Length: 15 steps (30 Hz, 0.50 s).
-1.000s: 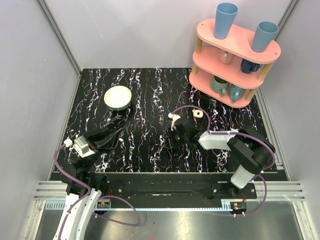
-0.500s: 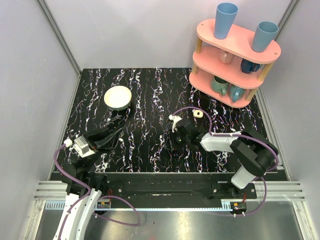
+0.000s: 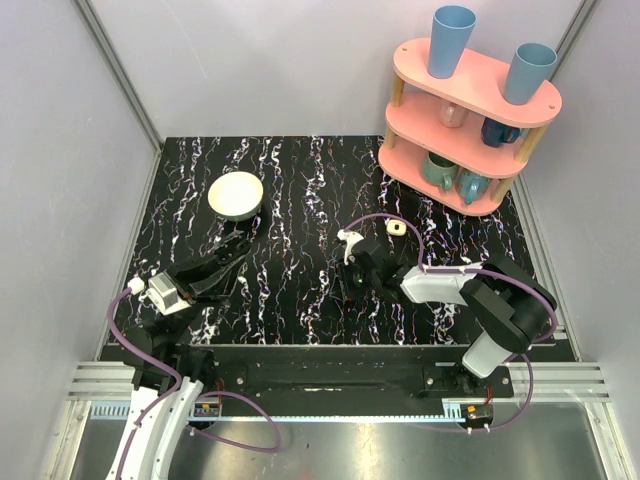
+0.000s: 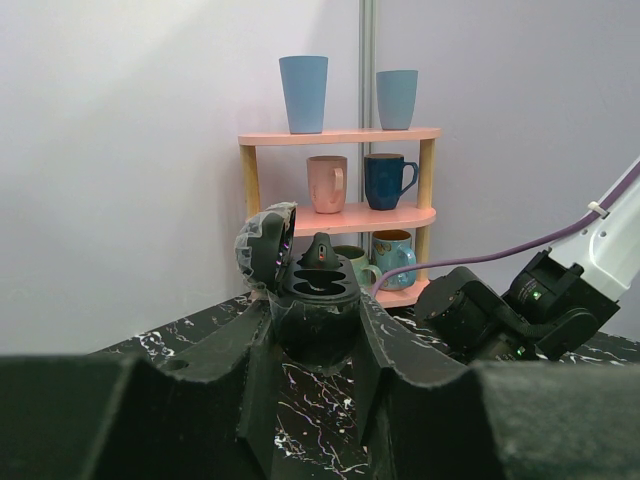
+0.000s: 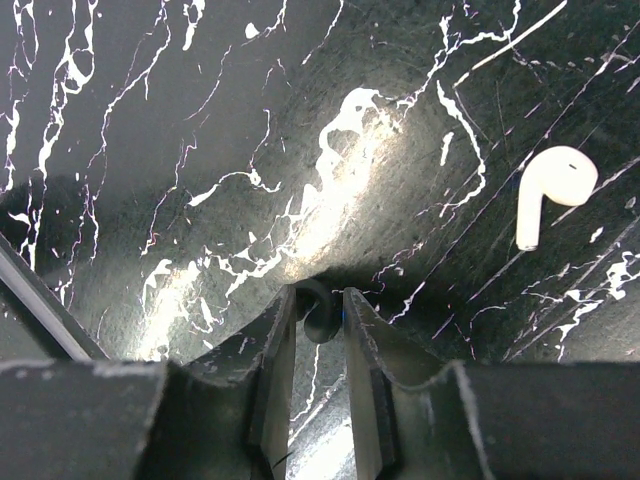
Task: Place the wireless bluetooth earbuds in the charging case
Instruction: Pick up the left earbud from the center of the board.
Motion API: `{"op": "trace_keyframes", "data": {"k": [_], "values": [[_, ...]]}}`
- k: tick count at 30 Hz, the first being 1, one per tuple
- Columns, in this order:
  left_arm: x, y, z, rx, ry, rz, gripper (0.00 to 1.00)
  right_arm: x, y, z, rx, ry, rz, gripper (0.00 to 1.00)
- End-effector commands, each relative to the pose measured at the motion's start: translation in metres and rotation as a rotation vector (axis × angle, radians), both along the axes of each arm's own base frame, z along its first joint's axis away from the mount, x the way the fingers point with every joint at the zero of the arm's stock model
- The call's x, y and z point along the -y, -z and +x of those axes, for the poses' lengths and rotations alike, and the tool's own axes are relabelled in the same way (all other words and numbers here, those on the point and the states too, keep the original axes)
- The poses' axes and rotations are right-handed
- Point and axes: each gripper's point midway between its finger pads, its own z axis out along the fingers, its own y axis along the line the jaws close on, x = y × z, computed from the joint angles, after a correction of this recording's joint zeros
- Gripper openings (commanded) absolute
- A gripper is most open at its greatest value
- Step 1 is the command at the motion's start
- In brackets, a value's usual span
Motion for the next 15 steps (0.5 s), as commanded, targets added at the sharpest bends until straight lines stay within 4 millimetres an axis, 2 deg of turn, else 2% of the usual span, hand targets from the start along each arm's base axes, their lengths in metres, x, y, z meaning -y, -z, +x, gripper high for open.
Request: {"op": "trace_keyframes", "data": {"k": [1, 8, 15], "values": [[0.0, -0.01, -0.004, 0.033, 0.012, -0.012, 0.03, 0.018, 0.024, -0.021, -0.048, -0.04, -0.094, 0.3], [0.0, -0.01, -0.004, 0.033, 0.012, -0.012, 0.03, 0.013, 0.017, -0.024, -0.036, -0.062, -0.049, 0.2], [0.0, -0.01, -0.004, 0.032, 0.012, -0.012, 0.03, 0.012, 0.01, -0.025, -0.022, -0.069, -0.024, 0.19]]}}
